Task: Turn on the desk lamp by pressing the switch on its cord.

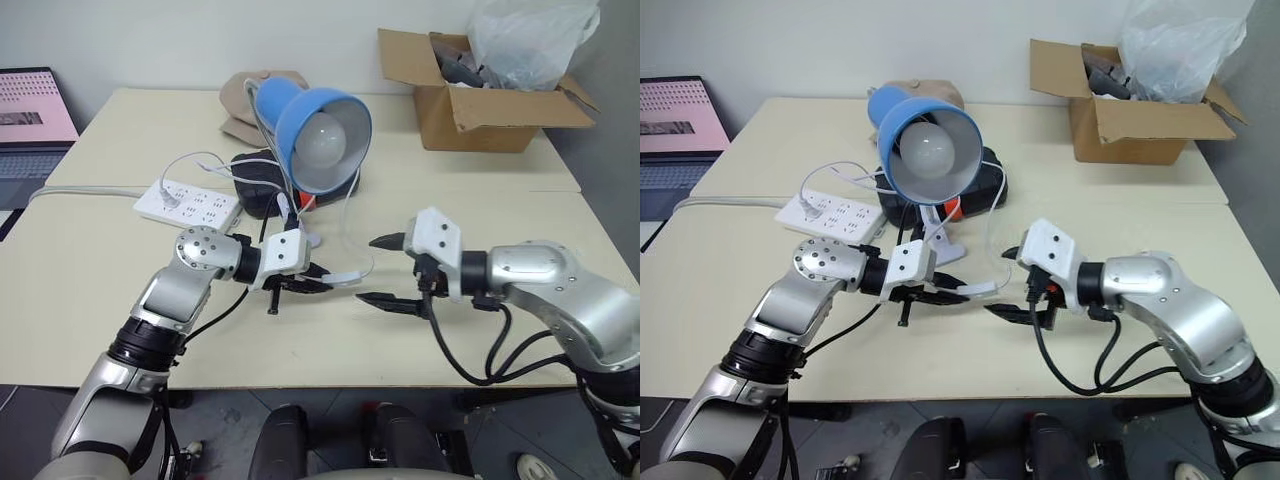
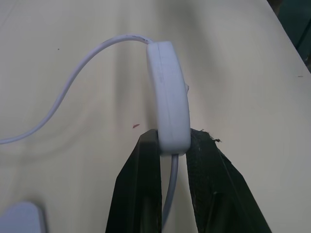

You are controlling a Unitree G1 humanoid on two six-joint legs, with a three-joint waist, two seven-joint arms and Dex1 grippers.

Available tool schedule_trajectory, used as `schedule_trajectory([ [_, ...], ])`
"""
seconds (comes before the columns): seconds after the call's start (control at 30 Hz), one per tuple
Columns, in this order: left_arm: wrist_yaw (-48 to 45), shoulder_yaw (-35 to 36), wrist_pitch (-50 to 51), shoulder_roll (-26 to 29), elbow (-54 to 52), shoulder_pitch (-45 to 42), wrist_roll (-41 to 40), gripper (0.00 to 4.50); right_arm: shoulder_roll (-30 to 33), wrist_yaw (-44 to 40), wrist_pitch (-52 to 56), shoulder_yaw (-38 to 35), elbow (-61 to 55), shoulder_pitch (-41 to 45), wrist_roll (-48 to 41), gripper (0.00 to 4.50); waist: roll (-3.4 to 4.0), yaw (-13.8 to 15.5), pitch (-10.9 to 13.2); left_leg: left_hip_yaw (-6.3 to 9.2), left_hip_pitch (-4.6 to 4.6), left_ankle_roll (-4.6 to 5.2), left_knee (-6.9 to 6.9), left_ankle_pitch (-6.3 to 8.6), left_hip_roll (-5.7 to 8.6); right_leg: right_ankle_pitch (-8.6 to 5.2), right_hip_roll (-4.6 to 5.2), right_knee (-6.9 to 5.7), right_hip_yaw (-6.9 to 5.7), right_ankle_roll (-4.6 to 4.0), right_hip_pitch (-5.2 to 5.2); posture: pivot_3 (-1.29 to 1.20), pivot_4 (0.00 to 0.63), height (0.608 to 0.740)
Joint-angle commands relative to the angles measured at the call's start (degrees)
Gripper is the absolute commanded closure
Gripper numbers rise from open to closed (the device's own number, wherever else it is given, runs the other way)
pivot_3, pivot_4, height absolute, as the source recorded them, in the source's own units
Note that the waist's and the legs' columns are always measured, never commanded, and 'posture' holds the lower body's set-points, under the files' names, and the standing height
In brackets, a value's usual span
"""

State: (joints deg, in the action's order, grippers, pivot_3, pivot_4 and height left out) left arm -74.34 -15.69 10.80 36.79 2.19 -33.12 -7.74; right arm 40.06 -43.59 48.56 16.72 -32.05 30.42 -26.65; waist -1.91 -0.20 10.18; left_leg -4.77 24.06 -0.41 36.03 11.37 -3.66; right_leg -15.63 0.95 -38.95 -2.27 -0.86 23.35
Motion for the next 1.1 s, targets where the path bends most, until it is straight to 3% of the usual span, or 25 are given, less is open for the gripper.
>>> schedule_trajectory([
  [0.03, 0.8, 0.1, -0.1, -0.1, -1.8, -1.0, 0.2, 4.11, -1.3, -0.4, -2.6, 2.9, 1.5, 2.4, 3.5, 0.0, 0.0, 0.0, 0.0, 0.0, 0.0, 0.0, 0.0, 0.0, 0.0, 0.0, 0.0, -0.01, 0.0, 0.0, 0.01, 0.0, 0.15, 0.74],
  [0.43, 0.9, 0.1, -0.3, 0.3, -3.1, 0.5, 0.0, 4.11, -4.5, -2.8, -6.9, 7.1, 6.1, 3.5, 9.3, 0.0, 0.0, 0.0, 0.0, 0.01, 0.0, 0.0, 0.02, 0.0, -0.02, 0.0, -0.01, -0.04, -0.01, 0.0, 0.01, 0.0, 0.15, 0.74],
  [0.53, 1.1, 0.2, -0.2, 0.2, -3.2, 0.5, 0.0, 4.11, -4.9, -3.3, -8.0, 7.9, 7.3, 3.6, 11.0, 0.42, 0.0, 0.0, 0.0, 0.0, 0.0, 0.0, 0.02, -0.01, -0.01, 0.0, -0.01, -0.05, -0.01, 0.0, 0.02, 0.0, 0.15, 0.74],
  [0.93, 1.9, 0.6, 0.0, 0.0, -4.5, 0.8, -0.4, 4.11, -4.4, -6.6, -15.8, 11.3, 11.8, 3.5, 19.0, 3.28, 0.0, 0.0, 0.0, 0.0, -0.01, 0.0, 0.03, -0.01, -0.01, 0.0, -0.01, -0.05, -0.01, 0.0, 0.01, 0.0, 0.15, 0.74],
  [1.1, 2.1, 0.8, -0.4, -0.1, -4.4, 0.8, 0.0, 4.11, -5.0, -8.0, -17.4, 10.5, 13.2, 3.8, 20.4, 3.91, 0.0, 0.0, 0.0, 0.0, -0.01, 0.0, 0.04, -0.01, -0.01, 0.0, -0.01, -0.06, -0.01, 0.0, 0.01, 0.0, 0.15, 0.74],
])
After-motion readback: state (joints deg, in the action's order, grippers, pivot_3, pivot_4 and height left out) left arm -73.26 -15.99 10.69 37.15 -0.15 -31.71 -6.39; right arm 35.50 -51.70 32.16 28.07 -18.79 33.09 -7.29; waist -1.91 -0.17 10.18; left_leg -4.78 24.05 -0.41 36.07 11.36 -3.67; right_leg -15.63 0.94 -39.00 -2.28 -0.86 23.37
